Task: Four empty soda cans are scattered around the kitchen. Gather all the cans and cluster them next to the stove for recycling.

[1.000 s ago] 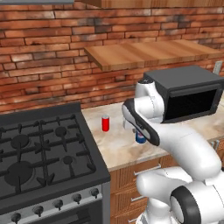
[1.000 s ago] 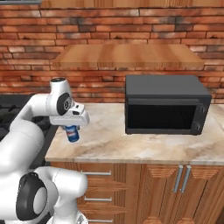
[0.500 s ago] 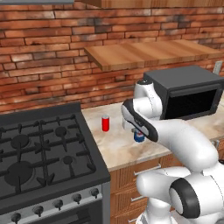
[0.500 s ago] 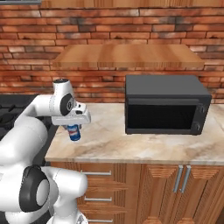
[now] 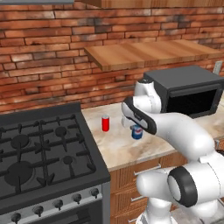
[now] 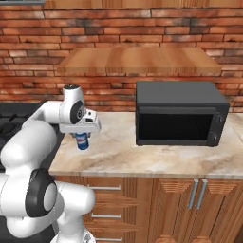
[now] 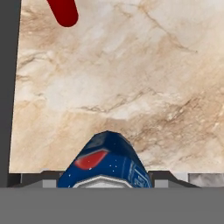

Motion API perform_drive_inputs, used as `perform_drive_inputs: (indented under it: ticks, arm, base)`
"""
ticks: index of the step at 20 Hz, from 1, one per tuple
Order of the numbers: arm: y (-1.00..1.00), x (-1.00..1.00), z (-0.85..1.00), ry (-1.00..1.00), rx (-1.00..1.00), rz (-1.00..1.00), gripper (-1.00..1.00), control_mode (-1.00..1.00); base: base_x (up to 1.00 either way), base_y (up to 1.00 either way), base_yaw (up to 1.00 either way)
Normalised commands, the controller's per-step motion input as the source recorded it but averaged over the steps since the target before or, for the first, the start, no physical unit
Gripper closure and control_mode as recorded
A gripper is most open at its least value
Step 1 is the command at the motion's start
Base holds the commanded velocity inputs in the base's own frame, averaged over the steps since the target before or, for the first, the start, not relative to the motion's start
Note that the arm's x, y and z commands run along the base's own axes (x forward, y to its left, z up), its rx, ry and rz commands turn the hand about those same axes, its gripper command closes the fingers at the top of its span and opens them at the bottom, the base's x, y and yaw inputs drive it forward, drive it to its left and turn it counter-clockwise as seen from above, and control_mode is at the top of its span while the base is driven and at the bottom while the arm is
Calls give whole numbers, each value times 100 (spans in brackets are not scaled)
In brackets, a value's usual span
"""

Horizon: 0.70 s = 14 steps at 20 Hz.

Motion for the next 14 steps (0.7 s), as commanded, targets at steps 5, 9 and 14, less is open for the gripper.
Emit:
perform_drive_inputs:
  ticks: [5, 9, 14]
  arm:
    - [10, 25, -9, 0, 0, 0, 100, -100]
    - [12, 25, -14, 1, 0, 0, 100, -100]
    - [5, 22, -8, 1, 0, 0, 100, -100]
  base:
    - [0, 0, 0]
    - [0, 0, 0]
    - [0, 0, 0]
